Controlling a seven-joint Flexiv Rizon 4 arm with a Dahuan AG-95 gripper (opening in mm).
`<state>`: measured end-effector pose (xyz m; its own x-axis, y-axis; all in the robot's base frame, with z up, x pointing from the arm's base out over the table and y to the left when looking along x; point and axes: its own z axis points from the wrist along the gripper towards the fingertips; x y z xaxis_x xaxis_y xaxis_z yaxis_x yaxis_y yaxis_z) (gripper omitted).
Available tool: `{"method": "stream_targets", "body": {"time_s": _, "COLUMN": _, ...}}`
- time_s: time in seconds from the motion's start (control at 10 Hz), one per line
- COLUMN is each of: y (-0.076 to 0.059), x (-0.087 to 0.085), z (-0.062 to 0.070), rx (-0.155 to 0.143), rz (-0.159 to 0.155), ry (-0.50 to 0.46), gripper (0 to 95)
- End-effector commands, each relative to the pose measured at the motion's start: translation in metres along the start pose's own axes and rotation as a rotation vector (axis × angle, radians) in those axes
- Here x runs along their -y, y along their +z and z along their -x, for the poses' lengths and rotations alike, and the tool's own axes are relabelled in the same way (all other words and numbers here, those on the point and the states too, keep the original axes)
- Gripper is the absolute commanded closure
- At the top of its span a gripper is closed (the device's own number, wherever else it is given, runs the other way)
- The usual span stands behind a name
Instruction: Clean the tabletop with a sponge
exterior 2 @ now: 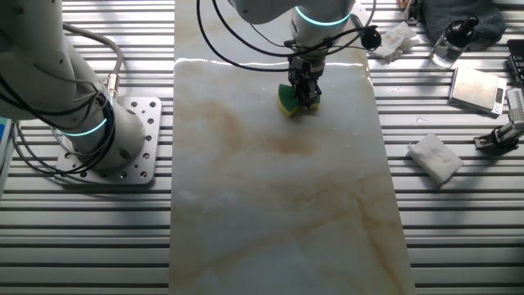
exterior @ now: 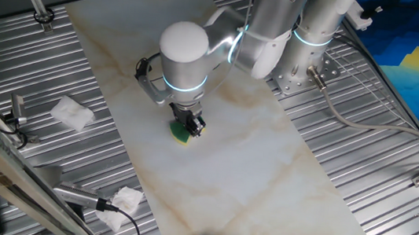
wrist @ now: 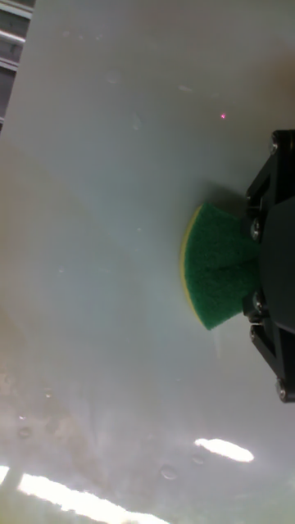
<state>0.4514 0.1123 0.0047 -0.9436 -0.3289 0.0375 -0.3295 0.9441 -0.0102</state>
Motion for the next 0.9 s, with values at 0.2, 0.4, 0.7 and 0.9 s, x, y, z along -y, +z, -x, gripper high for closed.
{"method": "stream_targets", "body": {"time_s": 0.2, "y": -0.0038, "x": 0.0009, "z": -0.0029, "rx": -0.001, "rz": 0.011, "ry": -0.012, "gripper": 19.0}}
{"method": "stream_targets", "body": {"time_s": 0.4, "y": -0.0039, "x": 0.0008, "z": -0.0029, "rx": -0.002, "rz": 0.009, "ry": -0.012, "gripper": 19.0}}
{"method": "stream_targets", "body": {"time_s": 0.7, "y": -0.0045, "x": 0.0007, "z": -0.0030, "rx": -0.004, "rz": 0.006, "ry": -0.011, "gripper": 19.0}}
{"method": "stream_targets", "body": {"time_s": 0.9, "y": -0.0050, "x": 0.0006, "z": -0.0031, "rx": -0.008, "rz": 0.004, "ry": -0.008, "gripper": 38.0}}
